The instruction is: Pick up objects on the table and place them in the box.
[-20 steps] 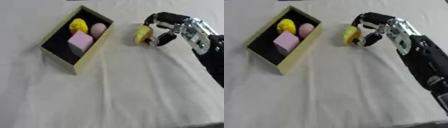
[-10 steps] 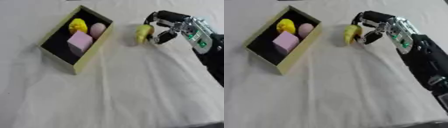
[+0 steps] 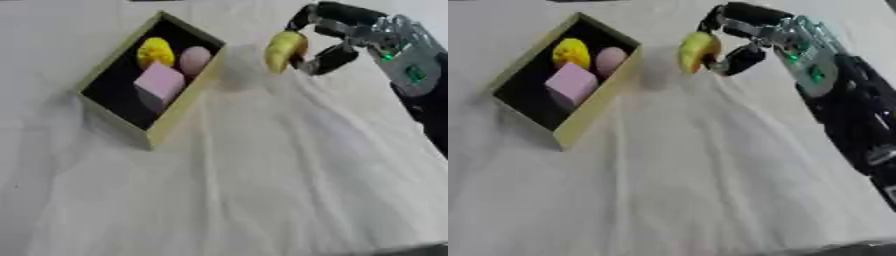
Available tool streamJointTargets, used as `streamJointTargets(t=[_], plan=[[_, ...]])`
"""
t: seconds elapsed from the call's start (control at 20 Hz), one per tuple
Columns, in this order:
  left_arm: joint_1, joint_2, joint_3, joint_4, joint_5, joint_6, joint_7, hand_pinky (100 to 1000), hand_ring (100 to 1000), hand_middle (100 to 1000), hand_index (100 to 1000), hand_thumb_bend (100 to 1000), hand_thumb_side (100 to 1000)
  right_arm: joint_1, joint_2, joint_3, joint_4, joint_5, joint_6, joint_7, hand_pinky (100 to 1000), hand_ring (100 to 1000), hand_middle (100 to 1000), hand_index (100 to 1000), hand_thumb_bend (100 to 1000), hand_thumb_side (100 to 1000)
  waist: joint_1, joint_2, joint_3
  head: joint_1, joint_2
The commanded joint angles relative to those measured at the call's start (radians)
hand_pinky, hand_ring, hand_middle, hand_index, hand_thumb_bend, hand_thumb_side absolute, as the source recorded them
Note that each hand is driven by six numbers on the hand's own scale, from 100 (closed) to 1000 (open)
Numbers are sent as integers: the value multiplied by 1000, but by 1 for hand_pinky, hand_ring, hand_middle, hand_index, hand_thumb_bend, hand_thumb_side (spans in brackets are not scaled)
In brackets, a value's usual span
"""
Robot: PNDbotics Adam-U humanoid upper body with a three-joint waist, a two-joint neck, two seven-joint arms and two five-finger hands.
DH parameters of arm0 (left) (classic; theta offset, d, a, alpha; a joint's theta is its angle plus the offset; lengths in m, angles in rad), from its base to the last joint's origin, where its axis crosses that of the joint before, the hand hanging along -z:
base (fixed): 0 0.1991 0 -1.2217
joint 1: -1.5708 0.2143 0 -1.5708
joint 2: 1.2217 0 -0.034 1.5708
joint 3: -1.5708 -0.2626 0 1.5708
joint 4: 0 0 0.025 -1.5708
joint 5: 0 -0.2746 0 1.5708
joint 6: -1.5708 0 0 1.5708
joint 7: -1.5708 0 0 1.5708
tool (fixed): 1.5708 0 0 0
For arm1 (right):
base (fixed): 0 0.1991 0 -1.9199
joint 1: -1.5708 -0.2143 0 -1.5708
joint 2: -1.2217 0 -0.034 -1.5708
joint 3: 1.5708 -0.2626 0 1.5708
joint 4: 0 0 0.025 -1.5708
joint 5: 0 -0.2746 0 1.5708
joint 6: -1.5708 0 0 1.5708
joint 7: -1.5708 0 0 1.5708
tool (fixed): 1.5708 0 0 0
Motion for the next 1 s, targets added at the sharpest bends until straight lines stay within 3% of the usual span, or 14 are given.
streamJointTargets(t=[0.05,0.1,0.15,0.2,0.75,1.0], plan=[[-11,18,-1,-16,1,-1,-3,736,768,729,884,156,568,-50,1,3,-37,-22,19,8,800,795,492,641,100,100,0,-27,0,-4,1],[-11,17,-2,-16,1,-1,-4,736,768,729,884,156,568,-66,17,9,-40,-24,21,11,799,794,491,641,100,100,0,-28,2,-7,1],[-12,17,-3,-16,2,-2,-4,737,768,730,884,156,567,-78,29,13,-41,-24,24,13,796,792,491,641,100,207,0,-28,3,-8,1],[-13,16,-3,-16,2,-2,-5,736,769,730,884,158,566,-93,47,18,-41,-24,25,16,794,791,490,640,100,100,0,-28,5,-11,1],[-53,5,-5,-16,-12,-30,4,739,771,731,883,186,518,-186,229,52,59,63,30,-5,789,790,487,641,100,100,-8,-22,38,-42,-9],[-78,-3,-15,-16,-17,-45,4,739,772,732,881,190,513,-202,313,39,146,146,18,-64,790,792,489,643,100,100,-10,-10,60,-58,-18]])
